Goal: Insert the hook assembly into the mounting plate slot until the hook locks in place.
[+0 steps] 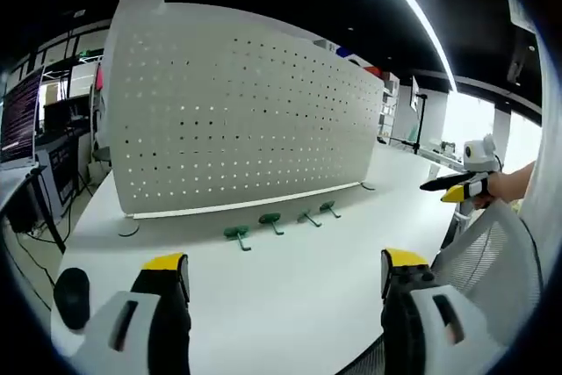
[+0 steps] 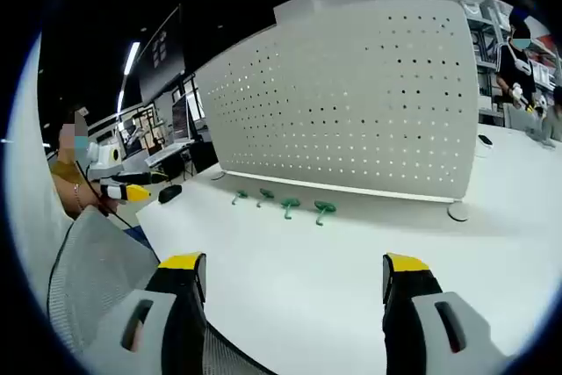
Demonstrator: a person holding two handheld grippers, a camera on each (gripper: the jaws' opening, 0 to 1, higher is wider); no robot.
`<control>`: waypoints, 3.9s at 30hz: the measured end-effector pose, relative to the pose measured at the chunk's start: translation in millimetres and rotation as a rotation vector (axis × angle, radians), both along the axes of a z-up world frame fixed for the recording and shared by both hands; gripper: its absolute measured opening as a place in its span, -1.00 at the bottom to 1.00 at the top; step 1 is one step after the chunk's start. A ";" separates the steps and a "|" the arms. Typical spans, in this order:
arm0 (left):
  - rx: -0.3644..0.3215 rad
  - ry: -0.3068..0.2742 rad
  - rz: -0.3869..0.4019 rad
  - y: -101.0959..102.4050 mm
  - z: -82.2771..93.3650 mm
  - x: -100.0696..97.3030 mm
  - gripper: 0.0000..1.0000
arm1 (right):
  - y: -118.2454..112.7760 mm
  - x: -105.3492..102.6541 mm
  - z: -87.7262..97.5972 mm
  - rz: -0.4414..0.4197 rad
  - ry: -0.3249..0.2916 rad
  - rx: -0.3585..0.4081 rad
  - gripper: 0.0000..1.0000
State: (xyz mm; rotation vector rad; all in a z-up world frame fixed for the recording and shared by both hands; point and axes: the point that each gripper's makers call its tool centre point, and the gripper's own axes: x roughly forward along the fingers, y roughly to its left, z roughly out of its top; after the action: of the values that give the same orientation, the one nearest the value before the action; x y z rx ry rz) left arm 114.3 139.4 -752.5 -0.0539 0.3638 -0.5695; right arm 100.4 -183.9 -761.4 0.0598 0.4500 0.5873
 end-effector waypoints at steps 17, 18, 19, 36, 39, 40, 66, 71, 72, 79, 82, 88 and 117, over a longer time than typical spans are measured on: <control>-0.001 -0.003 -0.008 -1.5 0.0 0.7 0.85 | 2.0 -0.5 0.6 0.000 0.003 0.008 0.58; -0.002 -0.003 -0.008 -1.6 0.1 0.7 0.84 | 2.5 -0.5 0.7 0.002 0.003 0.008 0.58; -0.003 -0.002 -0.009 -1.5 -0.4 0.7 0.84 | 2.6 -0.4 0.8 0.002 0.003 0.009 0.58; -0.006 0.004 -0.009 0.2 -4.4 3.0 0.82 | 4.7 1.7 -3.9 -0.007 0.009 0.005 0.56; -0.010 0.012 -0.010 -0.3 -7.1 3.3 0.82 | 3.9 2.5 -5.2 -0.012 0.010 0.002 0.55; -0.008 0.012 -0.011 -0.5 -7.7 3.7 0.82 | 4.0 2.6 -5.3 -0.011 0.008 0.001 0.55; 0.025 0.027 -0.076 -3.0 -7.9 10.6 0.81 | 5.6 2.2 -7.1 -0.006 0.019 -0.001 0.54; 0.040 0.046 -0.134 -4.7 -9.5 15.5 0.81 | 6.3 2.4 -6.6 0.004 0.016 -0.011 0.53; 0.043 0.048 -0.141 -4.9 -9.5 16.6 0.80 | 6.3 2.6 -6.7 0.005 0.015 -0.014 0.53; 0.079 0.061 -0.222 -11.9 -8.5 25.8 0.77 | 10.7 2.6 -4.0 0.014 0.017 -0.006 0.52; 0.105 0.041 -0.242 -13.5 -6.0 33.4 0.72 | 13.2 2.1 -3.0 0.018 0.019 -0.007 0.52; 0.123 0.039 -0.273 -17.6 -8.8 44.0 0.73 | 12.8 3.3 -0.7 0.019 0.007 -0.010 0.51; 0.334 0.076 -0.498 -36.0 -31.1 78.0 0.72 | 12.4 5.2 1.1 0.020 0.002 -0.013 0.50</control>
State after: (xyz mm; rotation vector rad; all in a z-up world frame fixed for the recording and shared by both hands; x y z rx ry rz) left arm 192.3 103.4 -783.6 0.3461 0.5472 -0.9923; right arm 105.5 -171.6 -760.2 0.0441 0.4570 0.6037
